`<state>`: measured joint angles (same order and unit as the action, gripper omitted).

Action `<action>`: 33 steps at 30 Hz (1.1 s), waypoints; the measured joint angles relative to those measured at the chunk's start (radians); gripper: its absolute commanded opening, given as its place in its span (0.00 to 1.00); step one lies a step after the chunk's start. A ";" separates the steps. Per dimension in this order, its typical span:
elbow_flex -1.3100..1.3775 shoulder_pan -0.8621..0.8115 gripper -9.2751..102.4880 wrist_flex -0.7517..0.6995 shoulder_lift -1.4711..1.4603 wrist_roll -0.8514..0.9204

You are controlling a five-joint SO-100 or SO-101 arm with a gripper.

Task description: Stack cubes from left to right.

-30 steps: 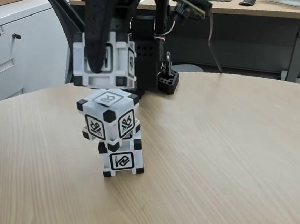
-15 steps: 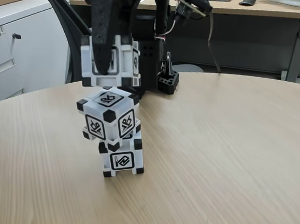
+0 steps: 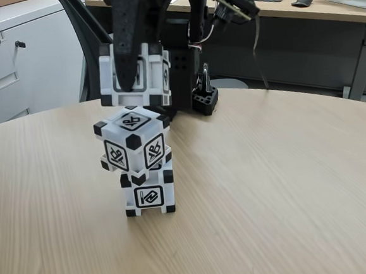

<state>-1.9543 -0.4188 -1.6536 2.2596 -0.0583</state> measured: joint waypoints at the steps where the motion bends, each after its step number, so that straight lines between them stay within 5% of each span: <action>1: 0.000 0.000 0.29 0.000 0.000 0.000; 26: 0.002 0.002 0.38 0.000 0.009 -0.026; 33: 0.002 0.153 0.35 0.000 0.009 -0.092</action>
<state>-1.9528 -0.2654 -1.6536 2.2688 -0.1503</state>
